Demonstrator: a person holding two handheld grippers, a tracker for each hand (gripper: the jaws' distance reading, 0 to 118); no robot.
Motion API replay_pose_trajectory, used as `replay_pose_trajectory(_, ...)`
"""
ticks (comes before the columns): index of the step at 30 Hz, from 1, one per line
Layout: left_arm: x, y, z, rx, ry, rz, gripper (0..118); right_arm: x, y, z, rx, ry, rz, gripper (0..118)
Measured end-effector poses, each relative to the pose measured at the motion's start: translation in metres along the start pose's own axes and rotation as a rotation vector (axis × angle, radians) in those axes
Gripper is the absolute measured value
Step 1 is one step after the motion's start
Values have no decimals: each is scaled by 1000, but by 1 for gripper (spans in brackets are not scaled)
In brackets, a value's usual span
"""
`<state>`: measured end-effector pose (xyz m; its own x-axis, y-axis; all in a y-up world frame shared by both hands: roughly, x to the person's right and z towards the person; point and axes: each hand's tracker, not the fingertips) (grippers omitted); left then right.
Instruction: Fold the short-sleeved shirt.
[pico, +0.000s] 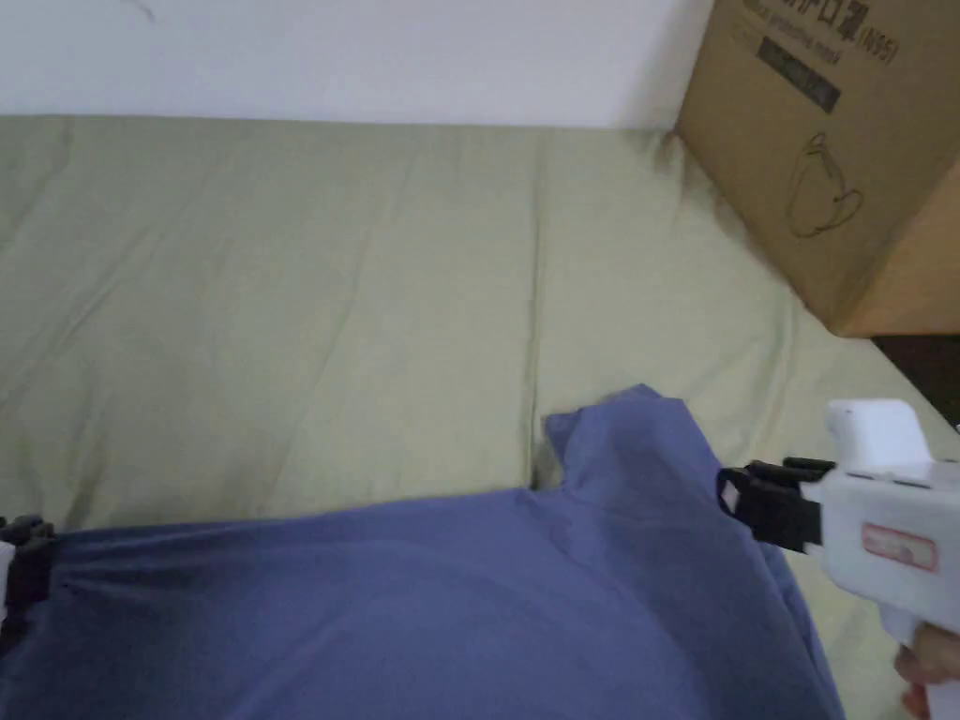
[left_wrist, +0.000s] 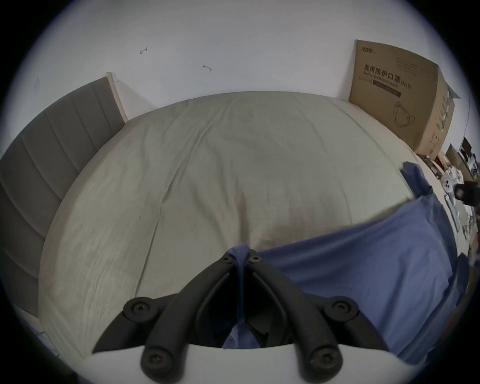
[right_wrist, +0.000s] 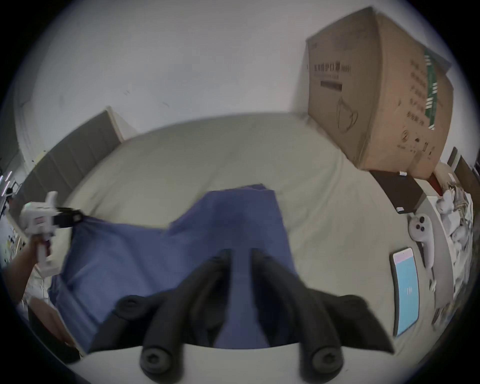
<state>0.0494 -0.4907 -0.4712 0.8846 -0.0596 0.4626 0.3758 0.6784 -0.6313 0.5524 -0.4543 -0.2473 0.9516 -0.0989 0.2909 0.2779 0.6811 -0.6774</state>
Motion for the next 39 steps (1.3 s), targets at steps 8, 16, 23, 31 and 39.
replay_pose_trajectory(8,-1,-1,4,-18,-9,-18,3,30,11,-86,-260,-95,4,54)
replay_pose_trajectory(16,-2,-5,20,2,-17,-22,3,17,-23,-33,-135,-96,29,0)
replay_pose_trajectory(23,-8,50,55,136,-31,23,3,12,43,24,85,-65,-41,0)
replay_pose_trajectory(31,-15,92,88,223,-22,18,3,-15,88,83,217,-70,-9,0)
replay_pose_trajectory(39,-27,51,115,184,-45,-15,3,-13,44,120,159,20,-8,0)
